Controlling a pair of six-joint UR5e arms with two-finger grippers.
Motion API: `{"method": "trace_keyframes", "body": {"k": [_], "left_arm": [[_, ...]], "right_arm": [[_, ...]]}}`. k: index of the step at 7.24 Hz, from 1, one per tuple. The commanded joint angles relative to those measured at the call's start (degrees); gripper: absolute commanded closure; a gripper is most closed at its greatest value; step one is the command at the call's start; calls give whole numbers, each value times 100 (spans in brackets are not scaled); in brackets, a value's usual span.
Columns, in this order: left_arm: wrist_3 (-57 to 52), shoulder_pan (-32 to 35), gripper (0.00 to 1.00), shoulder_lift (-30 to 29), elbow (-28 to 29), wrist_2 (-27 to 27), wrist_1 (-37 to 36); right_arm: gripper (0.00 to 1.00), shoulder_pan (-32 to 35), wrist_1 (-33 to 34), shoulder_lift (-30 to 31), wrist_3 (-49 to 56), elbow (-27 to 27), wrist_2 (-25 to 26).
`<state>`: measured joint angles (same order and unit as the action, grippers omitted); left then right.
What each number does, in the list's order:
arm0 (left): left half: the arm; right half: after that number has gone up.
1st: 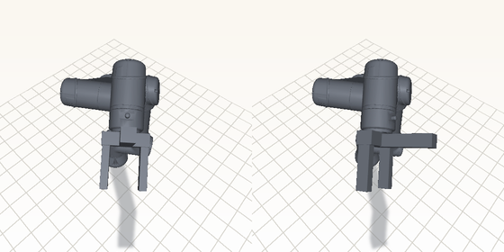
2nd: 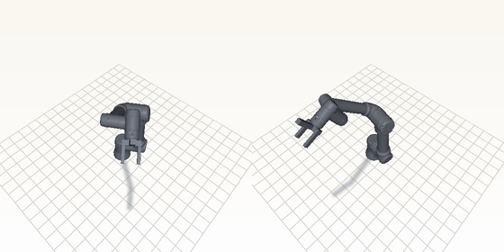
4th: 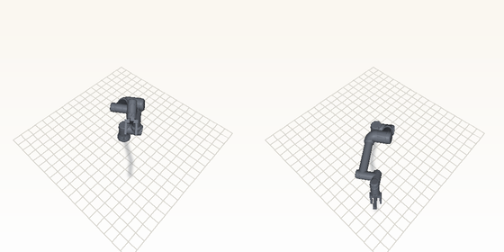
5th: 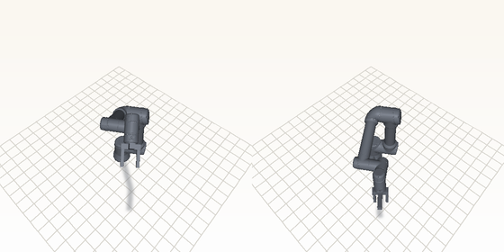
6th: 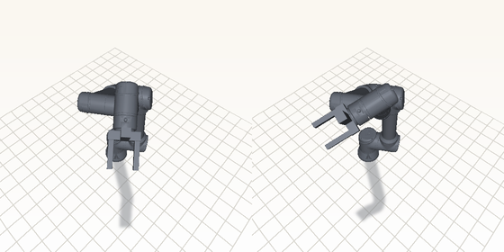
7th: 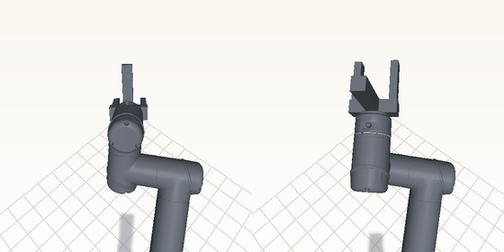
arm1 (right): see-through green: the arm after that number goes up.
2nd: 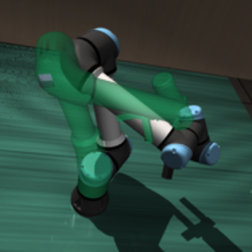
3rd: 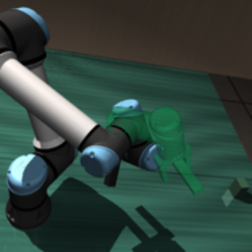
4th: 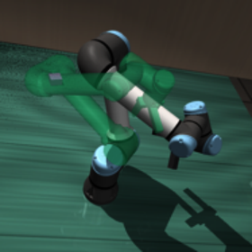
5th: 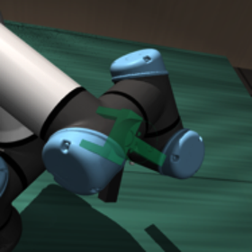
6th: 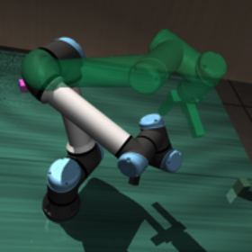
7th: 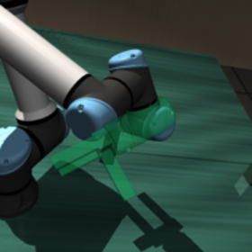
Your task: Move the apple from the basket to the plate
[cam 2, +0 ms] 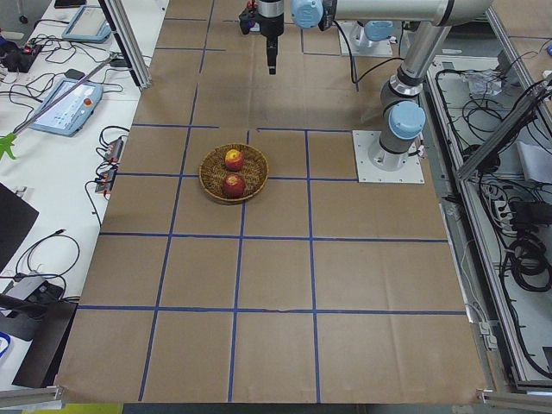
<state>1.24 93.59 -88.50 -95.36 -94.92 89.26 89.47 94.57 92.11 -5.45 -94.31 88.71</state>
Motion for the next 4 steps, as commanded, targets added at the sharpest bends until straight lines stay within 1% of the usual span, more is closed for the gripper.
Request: {"method": "trace_keyframes", "body": {"k": [1, 2, 4], "left_arm": [[-368, -42, 1, -27, 9, 0, -23], [-674, -286, 1, -45, 0, -26, -32], [-1859, -1225, 1, -150, 0, -26, -171]], "right_arm": [[0, 0, 0, 0, 0, 0, -2], [0, 0, 0, 0, 0, 0, -2], [0, 0, -8, 0, 0, 0, -2]]}}
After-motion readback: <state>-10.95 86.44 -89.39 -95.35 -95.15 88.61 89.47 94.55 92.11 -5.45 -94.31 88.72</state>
